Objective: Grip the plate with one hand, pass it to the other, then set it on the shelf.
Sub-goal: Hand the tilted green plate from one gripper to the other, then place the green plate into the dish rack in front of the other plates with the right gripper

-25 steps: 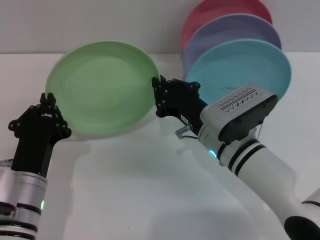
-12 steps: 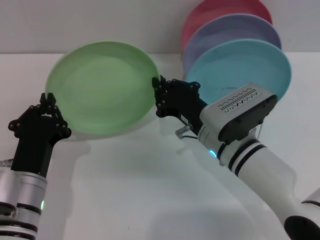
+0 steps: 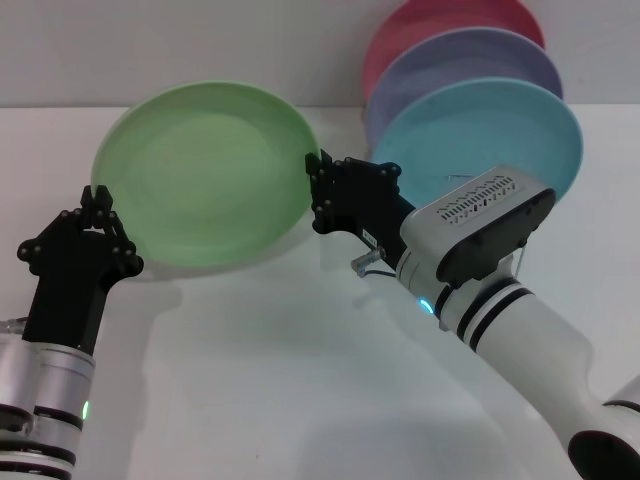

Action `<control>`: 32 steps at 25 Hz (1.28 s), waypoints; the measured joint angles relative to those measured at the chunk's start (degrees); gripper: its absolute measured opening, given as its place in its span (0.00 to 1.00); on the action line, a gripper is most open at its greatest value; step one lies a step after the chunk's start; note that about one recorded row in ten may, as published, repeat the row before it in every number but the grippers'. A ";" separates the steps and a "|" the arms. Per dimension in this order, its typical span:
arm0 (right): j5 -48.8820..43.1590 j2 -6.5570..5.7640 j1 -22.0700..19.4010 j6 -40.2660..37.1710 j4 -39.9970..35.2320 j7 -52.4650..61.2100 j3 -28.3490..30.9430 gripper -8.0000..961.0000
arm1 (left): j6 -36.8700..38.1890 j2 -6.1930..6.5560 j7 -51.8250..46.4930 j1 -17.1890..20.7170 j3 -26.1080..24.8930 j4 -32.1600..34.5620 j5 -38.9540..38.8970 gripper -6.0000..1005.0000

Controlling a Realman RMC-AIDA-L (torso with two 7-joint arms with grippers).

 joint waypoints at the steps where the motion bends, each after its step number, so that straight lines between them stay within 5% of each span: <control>1: 0.00 0.00 0.00 0.00 0.00 0.00 0.00 0.03 | 0.00 0.00 0.00 0.00 0.00 0.00 0.00 0.05; 10: -0.02 0.06 -0.19 0.03 0.03 -0.01 0.65 0.03 | 0.00 0.00 -0.21 -0.14 0.09 0.07 0.76 0.07; 22: 0.36 0.18 -0.10 0.03 -0.28 -0.01 1.89 0.03 | 7.55 0.44 -7.67 1.38 0.75 2.18 1.46 0.27; 27: 0.09 0.18 -0.30 -2.04 -0.40 0.00 2.23 0.03 | 17.62 0.75 -21.43 2.78 0.53 6.49 1.45 0.38; 32: -2.53 0.18 -2.35 -7.22 0.67 0.06 1.49 0.03 | 20.31 0.75 -32.00 0.70 -2.73 14.85 1.44 0.38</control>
